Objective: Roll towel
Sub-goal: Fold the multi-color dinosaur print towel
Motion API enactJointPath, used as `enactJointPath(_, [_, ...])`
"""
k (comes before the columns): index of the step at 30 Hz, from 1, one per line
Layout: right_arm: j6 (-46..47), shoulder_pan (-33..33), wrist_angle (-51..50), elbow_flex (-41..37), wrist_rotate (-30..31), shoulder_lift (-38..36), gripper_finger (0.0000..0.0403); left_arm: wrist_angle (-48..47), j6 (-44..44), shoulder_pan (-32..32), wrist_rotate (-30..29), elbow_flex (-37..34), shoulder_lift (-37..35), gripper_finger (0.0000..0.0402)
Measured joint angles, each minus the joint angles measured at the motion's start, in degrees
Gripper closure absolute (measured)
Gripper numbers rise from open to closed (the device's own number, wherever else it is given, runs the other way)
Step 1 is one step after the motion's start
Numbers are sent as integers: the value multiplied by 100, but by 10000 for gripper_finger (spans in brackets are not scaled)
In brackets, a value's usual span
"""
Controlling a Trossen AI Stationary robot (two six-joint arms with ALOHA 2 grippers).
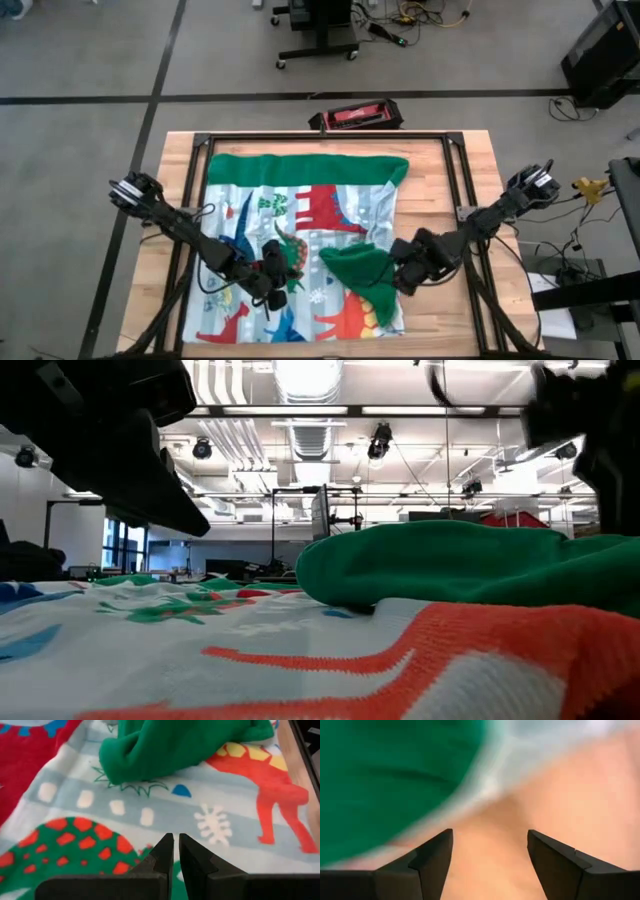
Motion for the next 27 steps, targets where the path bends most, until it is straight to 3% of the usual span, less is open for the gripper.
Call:
enactJointPath(12, [-1360, -105, 3245, 28, -44, 312, 240, 203, -62, -20, 135, 2, 0, 388])
enactJointPath(19, [-2371, -286, 4190, 729, -51, 1332, 269, 868, 231, -14, 103, 2, -11, 388])
enactJointPath(27, [-3030, -160, 4216, 2369, -157, 2893, 297, 1386, 632, 2, -316, 9, -11, 388])
